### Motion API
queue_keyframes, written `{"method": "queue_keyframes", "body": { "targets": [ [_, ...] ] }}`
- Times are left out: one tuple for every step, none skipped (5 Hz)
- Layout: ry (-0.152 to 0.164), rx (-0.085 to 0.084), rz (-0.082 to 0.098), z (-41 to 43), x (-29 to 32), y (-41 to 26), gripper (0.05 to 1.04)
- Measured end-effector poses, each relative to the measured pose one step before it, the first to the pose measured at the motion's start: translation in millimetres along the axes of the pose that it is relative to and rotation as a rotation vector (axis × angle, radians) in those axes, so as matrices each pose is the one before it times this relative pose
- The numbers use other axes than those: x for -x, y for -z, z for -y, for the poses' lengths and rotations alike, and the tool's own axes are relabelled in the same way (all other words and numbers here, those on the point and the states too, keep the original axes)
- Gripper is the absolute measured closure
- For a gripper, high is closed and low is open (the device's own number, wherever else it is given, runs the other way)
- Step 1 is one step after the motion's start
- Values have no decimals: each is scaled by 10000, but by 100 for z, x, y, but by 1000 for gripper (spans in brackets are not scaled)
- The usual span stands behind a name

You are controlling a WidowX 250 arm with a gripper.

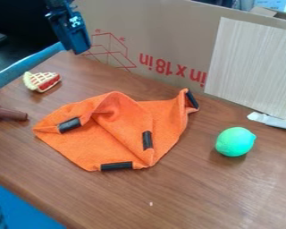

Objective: Unfold the cloth from bottom right to top left

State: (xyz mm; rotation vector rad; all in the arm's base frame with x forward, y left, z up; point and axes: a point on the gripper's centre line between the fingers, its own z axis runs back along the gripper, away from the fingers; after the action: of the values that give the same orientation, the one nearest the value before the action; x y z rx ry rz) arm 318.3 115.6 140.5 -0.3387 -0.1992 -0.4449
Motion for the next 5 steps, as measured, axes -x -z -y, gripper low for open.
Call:
{"method": "queue_keyframes", "body": {
  "targets": [
    [-126, 228, -175, -311, 304, 1124, 83],
    [466, -268, -386, 572, -233, 2704, 83],
    [701, -465, -427, 679, -725, 1834, 83],
    [1237, -780, -711, 1311, -666, 3164, 83],
    [1358, -272, -264, 864, -1013, 751, 83]
  ]
}}
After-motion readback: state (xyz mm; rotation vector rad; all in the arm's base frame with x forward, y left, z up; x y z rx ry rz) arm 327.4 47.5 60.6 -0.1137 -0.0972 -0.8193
